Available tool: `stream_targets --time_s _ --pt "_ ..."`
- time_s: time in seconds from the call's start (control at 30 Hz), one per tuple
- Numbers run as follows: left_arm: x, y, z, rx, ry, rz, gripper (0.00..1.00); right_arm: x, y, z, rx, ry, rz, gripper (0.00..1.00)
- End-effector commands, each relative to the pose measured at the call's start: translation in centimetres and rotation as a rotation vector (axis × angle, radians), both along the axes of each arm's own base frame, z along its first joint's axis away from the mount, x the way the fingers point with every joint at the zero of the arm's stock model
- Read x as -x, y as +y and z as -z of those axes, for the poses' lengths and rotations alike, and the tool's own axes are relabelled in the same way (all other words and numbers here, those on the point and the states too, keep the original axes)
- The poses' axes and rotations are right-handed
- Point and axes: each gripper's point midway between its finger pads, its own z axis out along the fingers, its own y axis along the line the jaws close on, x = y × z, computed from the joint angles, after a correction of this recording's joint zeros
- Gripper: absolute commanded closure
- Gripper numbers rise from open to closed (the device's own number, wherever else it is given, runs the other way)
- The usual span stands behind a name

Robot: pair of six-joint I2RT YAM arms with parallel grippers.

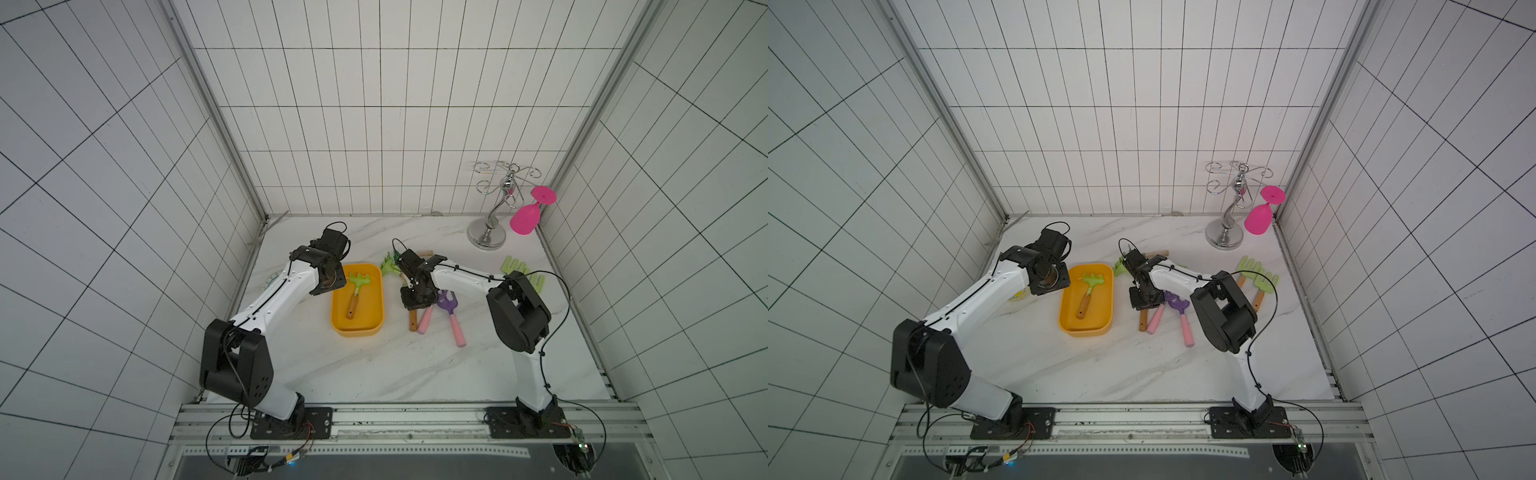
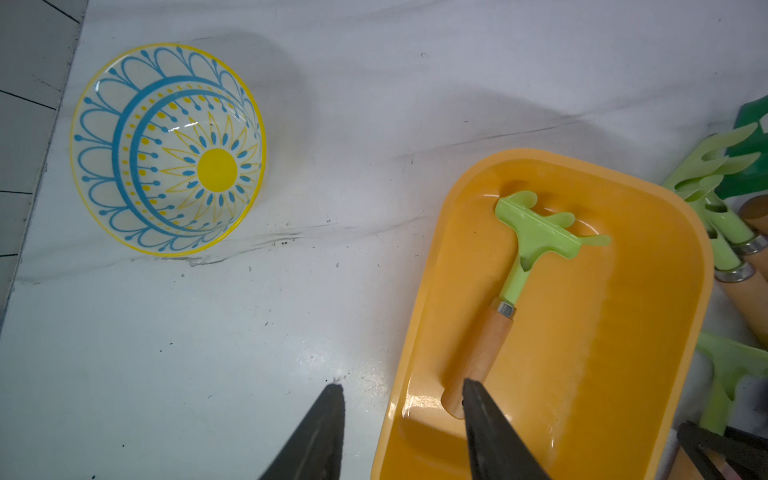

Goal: Put the rake into the storage box
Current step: Pick up the rake at the center of the board.

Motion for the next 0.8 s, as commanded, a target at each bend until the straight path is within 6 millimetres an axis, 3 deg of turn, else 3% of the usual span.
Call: stream_targets --time_s 0.0,0.17,0.37,0.57,0.77 --pt "0.2 -0.1 -0.5 -0.013 -0.011 0.028 0.51 1.0 -0.4 0.6 0.019 0.017 0.002 0.73" --pt "0.1 -0.8 -0.4 -0.009 -0.007 0.052 0.51 1.7 -0.8 0.9 0.027 0.031 -0.008 0.78" --pt "-0.1 -2.2 -1.4 0.006 -0.043 0.093 0.51 1.9 -1.2 -1.9 -0.006 -0.02 -0.037 0.84" --pt "-0.4 -4.9 -3.6 0.085 -0.106 0.173 0.5 1.0 -1.5 -7.3 -0.054 -0.148 -0.057 0.84" --pt "-0.1 -11.3 -6.9 0.353 -0.245 0.344 0.45 -2.3 -0.6 -14.0 -0.112 -0.303 -0.046 0.84"
